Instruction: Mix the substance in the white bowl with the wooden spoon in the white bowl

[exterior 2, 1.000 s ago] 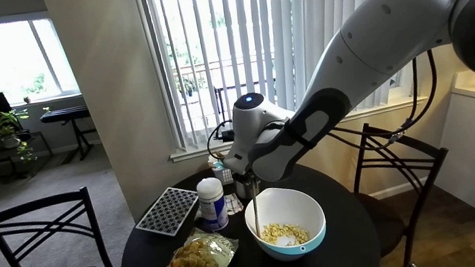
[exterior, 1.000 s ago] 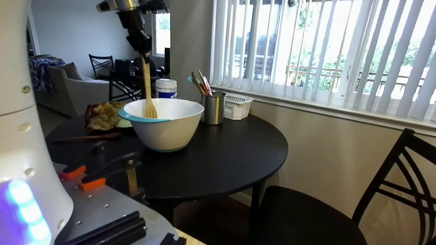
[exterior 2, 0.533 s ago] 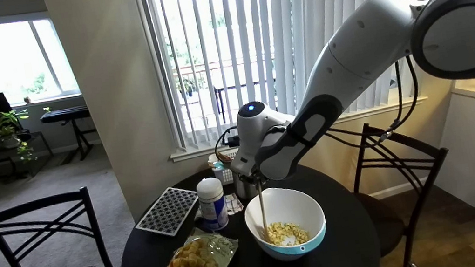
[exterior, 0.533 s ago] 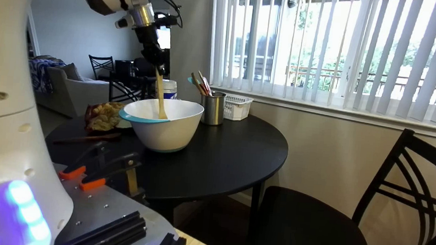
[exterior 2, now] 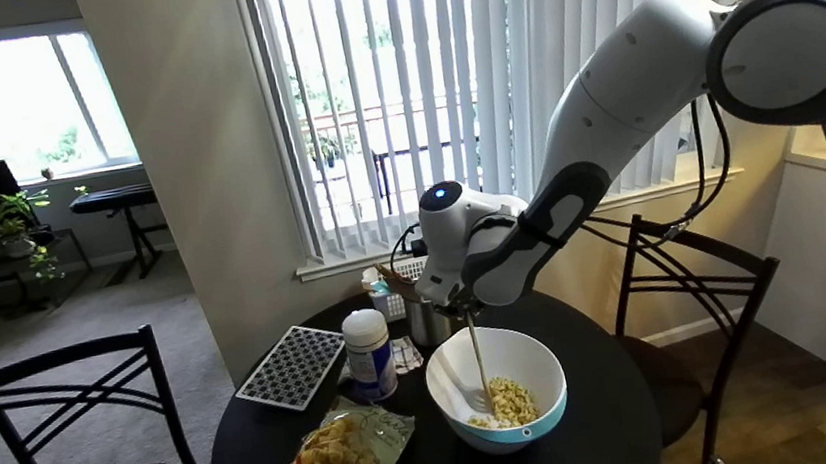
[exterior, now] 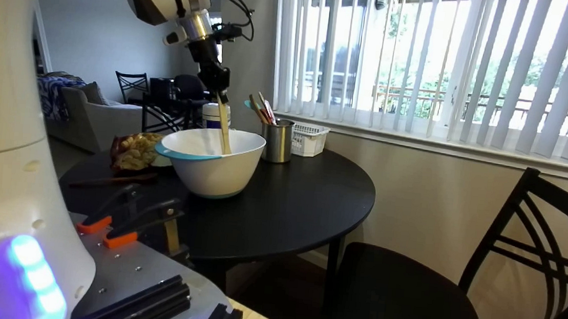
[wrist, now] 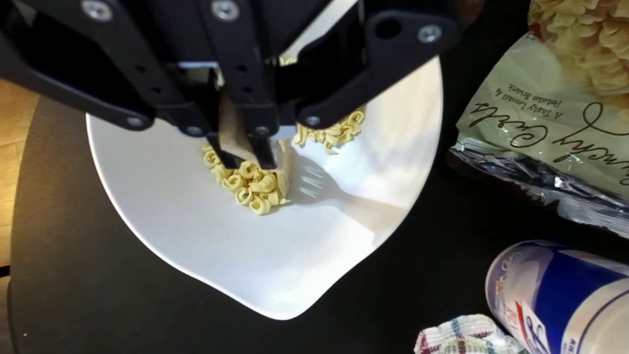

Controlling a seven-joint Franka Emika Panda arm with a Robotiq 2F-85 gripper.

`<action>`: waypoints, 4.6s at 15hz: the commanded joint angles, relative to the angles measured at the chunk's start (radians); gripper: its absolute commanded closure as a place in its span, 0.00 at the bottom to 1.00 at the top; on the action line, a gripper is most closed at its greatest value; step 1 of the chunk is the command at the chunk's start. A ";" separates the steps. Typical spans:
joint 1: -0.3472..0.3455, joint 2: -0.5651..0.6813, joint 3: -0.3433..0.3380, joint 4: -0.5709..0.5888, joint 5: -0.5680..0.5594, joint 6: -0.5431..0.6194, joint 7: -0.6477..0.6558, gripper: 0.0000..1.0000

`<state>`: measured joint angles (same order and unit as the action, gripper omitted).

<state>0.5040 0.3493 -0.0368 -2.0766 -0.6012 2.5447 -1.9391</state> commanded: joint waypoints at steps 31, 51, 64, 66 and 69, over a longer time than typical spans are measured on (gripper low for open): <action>-0.177 -0.089 0.202 -0.091 -0.064 0.073 0.285 0.97; -0.279 -0.094 0.352 -0.165 -0.008 -0.075 -0.002 0.97; -0.244 -0.101 0.295 -0.158 0.162 0.076 0.027 0.97; -0.229 -0.101 0.272 -0.157 0.105 0.083 0.115 0.97; -0.199 -0.100 0.235 -0.148 -0.022 0.073 0.276 0.97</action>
<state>0.2728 0.2596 0.2379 -2.2085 -0.5187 2.5956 -1.8041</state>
